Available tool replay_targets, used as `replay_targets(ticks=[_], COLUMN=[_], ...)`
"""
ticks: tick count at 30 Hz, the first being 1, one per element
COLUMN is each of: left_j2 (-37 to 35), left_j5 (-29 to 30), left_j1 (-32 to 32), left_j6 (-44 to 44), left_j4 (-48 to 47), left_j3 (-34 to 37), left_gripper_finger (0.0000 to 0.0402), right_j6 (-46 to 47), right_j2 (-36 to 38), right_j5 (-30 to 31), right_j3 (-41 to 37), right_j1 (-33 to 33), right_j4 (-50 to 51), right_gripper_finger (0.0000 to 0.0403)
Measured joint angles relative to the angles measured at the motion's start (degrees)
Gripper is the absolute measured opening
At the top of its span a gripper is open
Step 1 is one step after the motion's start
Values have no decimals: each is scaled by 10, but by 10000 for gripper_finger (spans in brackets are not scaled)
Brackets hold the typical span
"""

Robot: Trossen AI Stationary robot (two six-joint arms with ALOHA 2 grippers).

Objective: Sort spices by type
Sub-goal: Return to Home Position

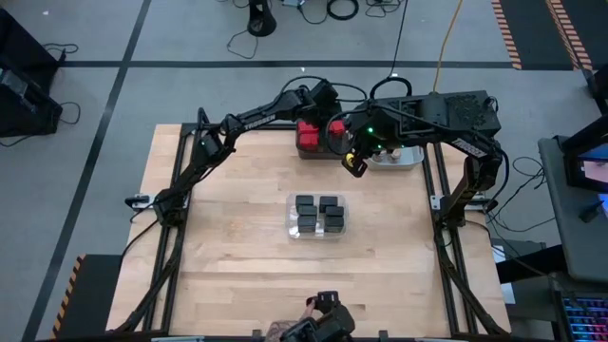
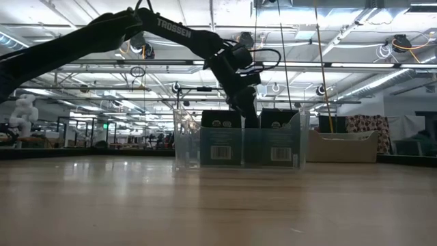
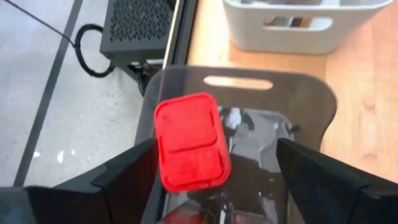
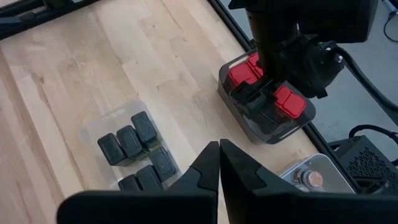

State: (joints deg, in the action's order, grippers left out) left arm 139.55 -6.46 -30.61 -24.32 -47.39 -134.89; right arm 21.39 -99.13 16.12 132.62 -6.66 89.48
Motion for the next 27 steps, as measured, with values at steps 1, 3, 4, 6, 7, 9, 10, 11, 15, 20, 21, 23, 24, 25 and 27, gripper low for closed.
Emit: replay_targets(ticks=[1, 3, 4, 6, 7, 9, 10, 11, 15, 20, 21, 23, 24, 25, 27], left_j2=[0, 0, 0, 0, 0, 0, 0, 0, 0, 4, 5, 14, 15, 20, 25], left_j5=[0, 0, 0, 3, 6, 7, 8, 10, 10, -2, -3, -8, -10, -11, -11], left_j1=[3, 9, 12, 17, 19, 20, 19, 17, 12, 2, 1, -1, -2, -2, -2], left_j6=[0, 1, 0, 0, 0, 1, 1, 1, 1, 5, 7, 12, 15, 15, 15], left_j4=[4, 9, 12, 21, 22, 26, 26, 25, 23, 13, 5, 2, -5, -14, -7], left_j3=[0, 0, 0, 0, 0, 0, 0, 0, 0, 0, 1, 1, 1, 1, 1], left_gripper_finger=[329, 328, 326, 316, 308, 288, 276, 264, 208, 124, 107, 74, 59, 44, 17], right_j6=[0, 0, 0, 0, 0, -2, -3, -3, -3, -3, -2, 0, 1, 2, 2], right_j2=[0, 0, 0, 0, 0, 0, 0, 0, 0, 0, 0, 0, 0, 0, 0], right_j5=[0, 0, 0, 0, 0, 0, 0, 0, 0, 0, 0, 0, 0, 0, 0], right_j3=[0, 0, 0, 0, 0, 0, 0, 0, 0, 0, 0, 0, 0, 0, 0], right_j1=[0, 0, 0, 0, 0, 0, 0, 0, 0, 0, 0, 0, 0, 0, 1], right_j4=[2, 4, 5, 5, 5, 5, 5, 5, 5, 5, 5, 5, 5, 5, 4], right_gripper_finger=[0, 0, 0, 0, 0, 0, 0, 0, 0, 0, 0, 0, 0, 0, 0])
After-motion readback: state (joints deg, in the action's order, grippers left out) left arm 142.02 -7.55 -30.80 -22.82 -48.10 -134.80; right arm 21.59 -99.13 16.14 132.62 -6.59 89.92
